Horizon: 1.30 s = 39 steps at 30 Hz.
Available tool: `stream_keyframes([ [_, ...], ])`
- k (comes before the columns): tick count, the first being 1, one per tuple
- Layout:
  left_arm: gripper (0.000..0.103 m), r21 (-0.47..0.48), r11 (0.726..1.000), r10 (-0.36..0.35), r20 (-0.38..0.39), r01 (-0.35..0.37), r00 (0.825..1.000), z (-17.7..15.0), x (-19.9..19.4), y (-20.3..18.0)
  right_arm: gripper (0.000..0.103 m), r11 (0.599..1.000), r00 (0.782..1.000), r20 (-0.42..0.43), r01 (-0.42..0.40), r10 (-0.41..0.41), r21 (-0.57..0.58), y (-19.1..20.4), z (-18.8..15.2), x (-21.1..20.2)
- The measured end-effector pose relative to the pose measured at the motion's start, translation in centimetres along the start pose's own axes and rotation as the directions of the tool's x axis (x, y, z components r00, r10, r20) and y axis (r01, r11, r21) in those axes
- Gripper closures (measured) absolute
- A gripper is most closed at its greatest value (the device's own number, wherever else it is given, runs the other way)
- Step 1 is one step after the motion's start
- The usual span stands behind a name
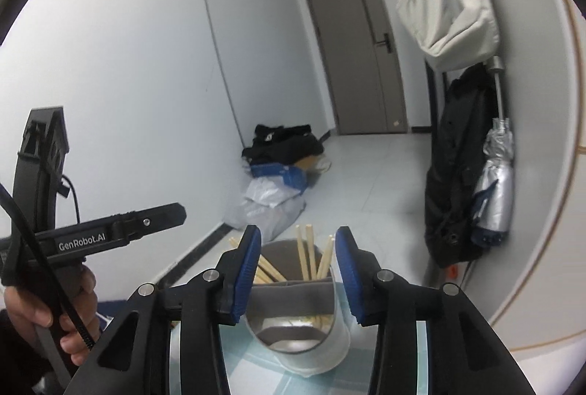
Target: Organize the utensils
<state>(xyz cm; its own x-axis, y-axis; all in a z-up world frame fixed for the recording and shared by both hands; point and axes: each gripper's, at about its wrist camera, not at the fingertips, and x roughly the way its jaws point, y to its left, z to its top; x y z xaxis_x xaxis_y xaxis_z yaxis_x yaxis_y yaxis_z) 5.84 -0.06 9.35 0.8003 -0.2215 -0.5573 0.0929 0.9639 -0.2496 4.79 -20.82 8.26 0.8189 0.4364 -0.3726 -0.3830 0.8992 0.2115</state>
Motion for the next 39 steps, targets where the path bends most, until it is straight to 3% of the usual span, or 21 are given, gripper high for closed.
stream_keyframes([
  [3, 0.030, 0.003, 1.000, 0.017, 0.037, -0.017, 0.999, -0.4, -1.4, -0.4, 0.059, 1.000, 1.000, 0.022, 0.011, -0.011, 0.013, 0.2, -0.3, -1.7],
  [8, 0.012, 0.035, 0.997, 0.069, 0.121, -0.074, 0.990, -1.4, -3.4, -0.9, 0.041, 1.000, 0.997, 0.075, 0.025, -0.024, -0.007, 1.4, -1.1, -4.0],
  [17, 0.003, 0.050, 0.988, 0.133, 0.202, -0.146, 0.970, -4.2, -5.2, -0.5, 0.017, 0.998, 0.989, 0.136, 0.058, -0.054, -0.021, 2.9, -3.7, -6.5],
  [23, 0.003, 0.047, 0.986, 0.144, 0.215, -0.157, 0.966, -5.5, -5.5, -0.1, 0.009, 0.997, 0.987, 0.149, 0.068, -0.062, -0.041, 3.8, -5.5, -6.8],
  [31, 0.003, 0.089, 0.979, 0.162, 0.218, -0.185, 0.962, -7.2, -4.9, -0.2, 0.006, 0.993, 0.983, 0.154, 0.109, -0.101, -0.046, 4.0, -7.6, -7.1],
  [39, 0.003, 0.062, 0.980, 0.174, 0.209, -0.190, 0.962, -8.5, -3.7, 0.6, 0.006, 0.988, 0.979, 0.144, 0.153, -0.147, -0.032, 3.3, -8.9, -6.8],
])
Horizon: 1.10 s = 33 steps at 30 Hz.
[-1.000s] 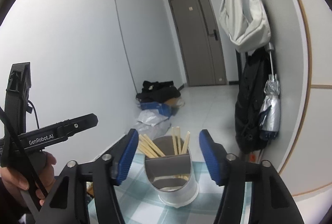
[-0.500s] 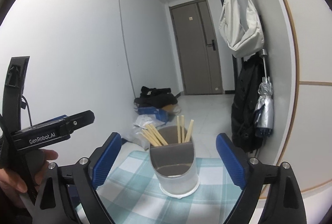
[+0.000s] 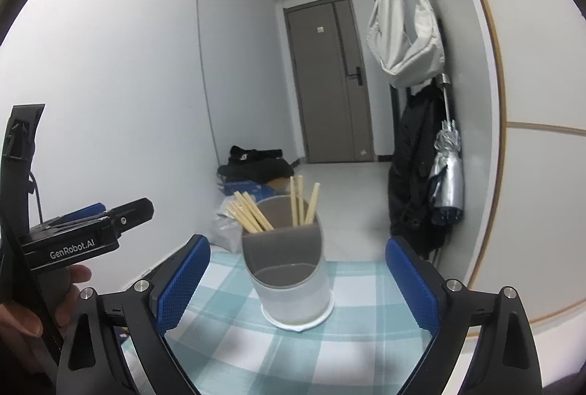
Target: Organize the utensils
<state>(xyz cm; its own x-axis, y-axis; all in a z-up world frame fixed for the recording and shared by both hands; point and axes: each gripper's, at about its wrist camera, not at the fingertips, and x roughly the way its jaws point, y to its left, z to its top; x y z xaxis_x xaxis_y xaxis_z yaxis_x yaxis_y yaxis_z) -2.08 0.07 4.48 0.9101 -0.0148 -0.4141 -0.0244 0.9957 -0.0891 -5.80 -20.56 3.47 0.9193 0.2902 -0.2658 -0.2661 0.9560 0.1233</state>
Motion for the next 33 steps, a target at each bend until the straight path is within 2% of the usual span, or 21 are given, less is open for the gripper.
stream_keyframes([
  [5, 0.003, -0.010, 1.000, 0.018, -0.009, -0.018, 1.000, -0.7, 0.4, 0.4, 0.006, 1.000, 1.000, -0.016, 0.010, -0.010, 0.013, -0.2, -0.6, 0.3],
  [15, 0.003, 0.007, 1.000, 0.010, -0.004, -0.010, 1.000, -1.0, -0.1, 0.5, 0.005, 1.000, 0.999, -0.031, 0.016, -0.015, 0.012, 0.1, -1.0, 0.6],
  [23, 0.003, 0.001, 1.000, 0.027, -0.039, -0.027, 0.999, -1.1, 0.5, 0.6, 0.005, 0.999, 0.999, -0.029, 0.022, -0.022, 0.026, 0.3, -1.1, 0.5],
  [33, 0.003, -0.017, 1.000, 0.015, -0.056, -0.016, 0.998, -1.3, 0.4, 0.9, 0.005, 1.000, 0.999, -0.033, 0.017, -0.016, 0.017, 0.5, -1.3, 0.4],
])
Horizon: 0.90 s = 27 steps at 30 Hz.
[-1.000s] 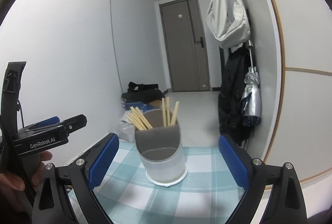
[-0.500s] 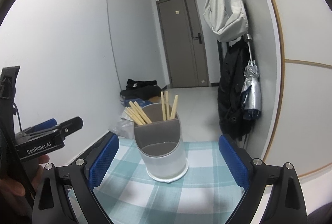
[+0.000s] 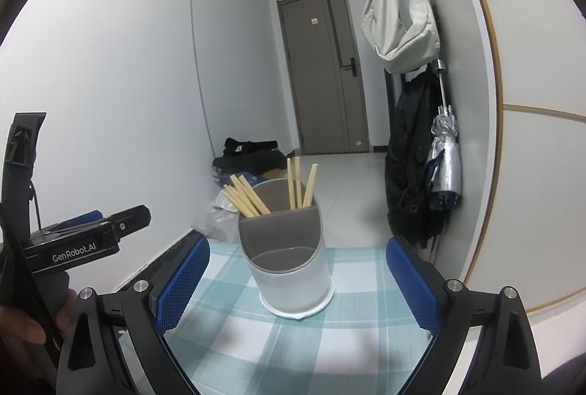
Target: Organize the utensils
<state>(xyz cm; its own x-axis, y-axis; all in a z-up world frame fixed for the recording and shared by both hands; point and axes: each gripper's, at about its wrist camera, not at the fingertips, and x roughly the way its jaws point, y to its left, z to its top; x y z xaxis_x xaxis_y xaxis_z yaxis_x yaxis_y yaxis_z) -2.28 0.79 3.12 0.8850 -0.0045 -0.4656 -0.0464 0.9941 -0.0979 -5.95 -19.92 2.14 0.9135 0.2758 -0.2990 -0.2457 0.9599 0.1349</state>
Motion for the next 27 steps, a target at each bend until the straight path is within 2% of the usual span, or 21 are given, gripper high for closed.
stream_keyframes([
  [27, 0.003, -0.011, 1.000, 0.009, -0.009, -0.009, 1.000, -0.12, 0.21, 0.18, 0.005, 1.000, 1.000, -0.003, 0.021, -0.021, -0.015, 0.16, -0.31, -0.33],
])
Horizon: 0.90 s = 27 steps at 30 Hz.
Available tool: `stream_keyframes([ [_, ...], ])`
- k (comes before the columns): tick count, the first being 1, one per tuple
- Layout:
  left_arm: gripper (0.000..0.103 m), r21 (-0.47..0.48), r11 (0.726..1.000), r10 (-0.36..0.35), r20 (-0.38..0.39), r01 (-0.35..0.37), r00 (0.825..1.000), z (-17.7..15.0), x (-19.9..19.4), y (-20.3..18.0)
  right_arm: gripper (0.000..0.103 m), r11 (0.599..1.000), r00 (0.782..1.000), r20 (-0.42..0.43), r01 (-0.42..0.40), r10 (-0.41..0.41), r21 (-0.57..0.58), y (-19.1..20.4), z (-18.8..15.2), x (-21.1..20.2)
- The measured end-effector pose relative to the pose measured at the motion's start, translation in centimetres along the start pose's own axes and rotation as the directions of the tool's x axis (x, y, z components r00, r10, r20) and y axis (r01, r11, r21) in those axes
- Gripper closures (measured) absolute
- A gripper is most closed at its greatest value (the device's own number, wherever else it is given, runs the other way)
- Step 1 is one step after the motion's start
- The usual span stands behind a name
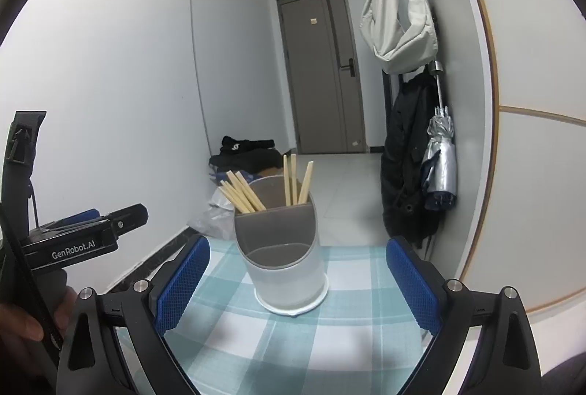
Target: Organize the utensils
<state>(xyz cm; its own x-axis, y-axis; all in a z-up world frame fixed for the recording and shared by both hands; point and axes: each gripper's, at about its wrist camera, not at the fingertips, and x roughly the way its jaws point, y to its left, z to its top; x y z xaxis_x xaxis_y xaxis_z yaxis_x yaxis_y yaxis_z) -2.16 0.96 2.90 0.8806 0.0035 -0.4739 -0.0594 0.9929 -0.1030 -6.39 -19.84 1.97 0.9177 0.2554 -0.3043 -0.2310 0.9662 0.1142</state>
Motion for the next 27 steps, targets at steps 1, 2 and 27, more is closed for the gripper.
stream_keyframes([
  [1, 0.003, -0.002, 1.000, 0.001, -0.002, -0.001, 1.000, -0.01, 0.04, -0.01, 0.005, 1.000, 1.000, -0.002, 0.001, -0.001, 0.001, -0.02, -0.01, -0.01],
  [2, 0.003, -0.005, 1.000, 0.000, -0.004, 0.000, 1.000, 0.01, 0.06, -0.01, 0.005, 1.000, 1.000, -0.003, 0.002, -0.002, 0.002, -0.06, -0.01, 0.00],
  [27, 0.003, 0.005, 1.000, -0.003, 0.005, 0.003, 1.000, -0.06, -0.03, -0.23, 0.005, 0.999, 0.999, -0.023, 0.031, -0.032, -0.023, 0.22, -0.31, 0.59],
])
